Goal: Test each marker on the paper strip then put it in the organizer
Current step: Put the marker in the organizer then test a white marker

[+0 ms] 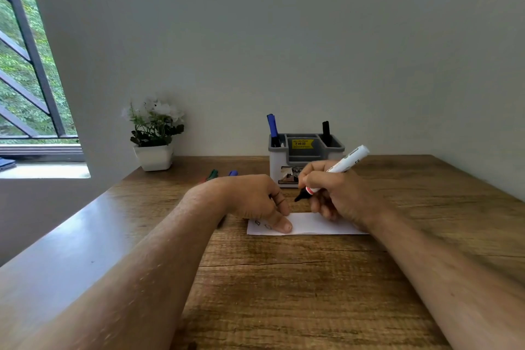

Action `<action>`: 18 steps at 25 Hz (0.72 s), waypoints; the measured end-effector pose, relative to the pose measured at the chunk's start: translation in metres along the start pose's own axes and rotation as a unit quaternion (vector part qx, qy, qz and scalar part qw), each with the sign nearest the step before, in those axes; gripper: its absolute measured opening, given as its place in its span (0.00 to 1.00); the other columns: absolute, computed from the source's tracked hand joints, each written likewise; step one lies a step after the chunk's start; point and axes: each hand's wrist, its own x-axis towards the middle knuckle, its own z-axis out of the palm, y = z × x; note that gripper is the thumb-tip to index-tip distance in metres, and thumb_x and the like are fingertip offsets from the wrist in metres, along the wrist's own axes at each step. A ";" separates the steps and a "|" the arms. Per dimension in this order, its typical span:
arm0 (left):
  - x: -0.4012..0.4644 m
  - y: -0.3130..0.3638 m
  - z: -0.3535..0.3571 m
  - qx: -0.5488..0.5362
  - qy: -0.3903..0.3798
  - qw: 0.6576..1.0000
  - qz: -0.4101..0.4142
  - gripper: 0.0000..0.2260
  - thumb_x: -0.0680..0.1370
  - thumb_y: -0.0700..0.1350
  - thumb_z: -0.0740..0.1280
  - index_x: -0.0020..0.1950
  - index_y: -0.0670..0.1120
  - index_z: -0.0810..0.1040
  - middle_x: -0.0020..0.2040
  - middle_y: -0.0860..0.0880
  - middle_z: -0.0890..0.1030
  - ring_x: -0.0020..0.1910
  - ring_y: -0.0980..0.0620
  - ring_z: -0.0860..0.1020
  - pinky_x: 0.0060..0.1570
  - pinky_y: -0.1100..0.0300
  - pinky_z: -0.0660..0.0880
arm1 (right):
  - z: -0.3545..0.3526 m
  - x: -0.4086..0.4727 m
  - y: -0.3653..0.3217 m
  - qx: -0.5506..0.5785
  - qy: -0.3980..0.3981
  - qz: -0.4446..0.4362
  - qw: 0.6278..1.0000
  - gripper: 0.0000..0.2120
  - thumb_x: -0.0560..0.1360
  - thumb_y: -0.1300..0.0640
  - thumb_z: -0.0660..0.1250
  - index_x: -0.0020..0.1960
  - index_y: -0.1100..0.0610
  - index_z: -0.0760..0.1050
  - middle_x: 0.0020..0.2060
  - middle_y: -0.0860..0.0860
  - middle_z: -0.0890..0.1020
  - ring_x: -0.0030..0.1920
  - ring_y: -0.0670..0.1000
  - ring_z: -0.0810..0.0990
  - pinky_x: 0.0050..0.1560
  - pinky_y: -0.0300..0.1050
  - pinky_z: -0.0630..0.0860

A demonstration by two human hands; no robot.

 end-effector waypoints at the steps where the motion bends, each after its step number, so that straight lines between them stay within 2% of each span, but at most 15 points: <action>1: 0.000 0.000 0.000 0.002 -0.001 1.000 0.001 0.09 0.76 0.48 0.72 0.55 0.51 0.77 0.44 0.58 0.73 0.41 0.60 0.72 0.43 0.64 0.67 | 0.000 0.001 0.000 0.007 -0.007 -0.003 1.000 0.05 0.74 0.58 0.68 0.42 0.59 0.79 0.26 0.56 0.77 0.22 0.49 0.71 0.23 0.38 0.69; 3: -0.001 0.000 -0.001 0.008 -0.004 1.000 0.003 0.09 0.76 0.48 0.71 0.55 0.51 0.77 0.45 0.59 0.73 0.42 0.60 0.72 0.44 0.64 0.67 | 0.001 0.004 0.001 0.013 -0.021 -0.001 1.000 0.05 0.75 0.59 0.69 0.44 0.60 0.79 0.28 0.56 0.78 0.22 0.49 0.72 0.23 0.39 0.70; 7: -0.004 0.001 -0.002 0.028 -0.013 1.000 -0.003 0.13 0.78 0.44 0.69 0.62 0.48 0.77 0.45 0.58 0.73 0.42 0.59 0.72 0.41 0.66 0.67 | 0.002 0.006 0.003 -0.014 -0.048 0.028 0.998 0.01 0.75 0.61 0.69 0.46 0.59 0.79 0.30 0.56 0.79 0.24 0.49 0.73 0.24 0.39 0.69; 9: -0.005 0.003 -0.003 0.027 -0.016 0.999 -0.010 0.14 0.78 0.43 0.69 0.63 0.47 0.76 0.45 0.57 0.72 0.41 0.59 0.72 0.41 0.66 0.67 | 0.002 0.005 0.001 -0.018 -0.063 0.033 0.997 0.02 0.74 0.65 0.68 0.45 0.60 0.78 0.32 0.58 0.80 0.25 0.50 0.74 0.25 0.40 0.70; 11: -0.005 0.003 -0.004 0.013 -0.015 0.999 -0.026 0.15 0.77 0.43 0.70 0.63 0.48 0.75 0.45 0.56 0.73 0.42 0.59 0.72 0.44 0.64 0.68 | 0.002 0.003 -0.003 -0.024 -0.068 0.036 0.997 0.04 0.74 0.65 0.67 0.41 0.59 0.76 0.30 0.57 0.80 0.25 0.48 0.73 0.24 0.39 0.69; 14: -0.006 0.003 -0.004 0.004 -0.019 0.999 -0.045 0.18 0.77 0.43 0.70 0.67 0.47 0.73 0.47 0.57 0.72 0.44 0.58 0.71 0.55 0.60 0.68 | 0.005 0.002 -0.005 -0.073 -0.057 0.031 0.995 0.10 0.74 0.62 0.69 0.35 0.56 0.72 0.26 0.52 0.77 0.22 0.43 0.71 0.23 0.35 0.67; 16: -0.007 0.003 -0.004 0.006 -0.021 0.999 -0.042 0.18 0.77 0.43 0.70 0.67 0.47 0.73 0.48 0.56 0.72 0.44 0.59 0.71 0.56 0.59 0.67 | 0.009 0.002 -0.005 -0.113 -0.057 0.023 0.992 0.11 0.74 0.60 0.70 0.34 0.55 0.72 0.26 0.50 0.76 0.22 0.41 0.72 0.23 0.33 0.69; 18: -0.006 0.002 -0.003 0.007 -0.022 0.999 -0.039 0.16 0.77 0.42 0.69 0.64 0.48 0.74 0.46 0.57 0.72 0.43 0.59 0.71 0.54 0.59 0.67 | 0.013 0.002 -0.004 -0.138 -0.061 0.014 0.988 0.10 0.74 0.57 0.70 0.35 0.55 0.74 0.27 0.50 0.77 0.26 0.41 0.75 0.29 0.36 0.73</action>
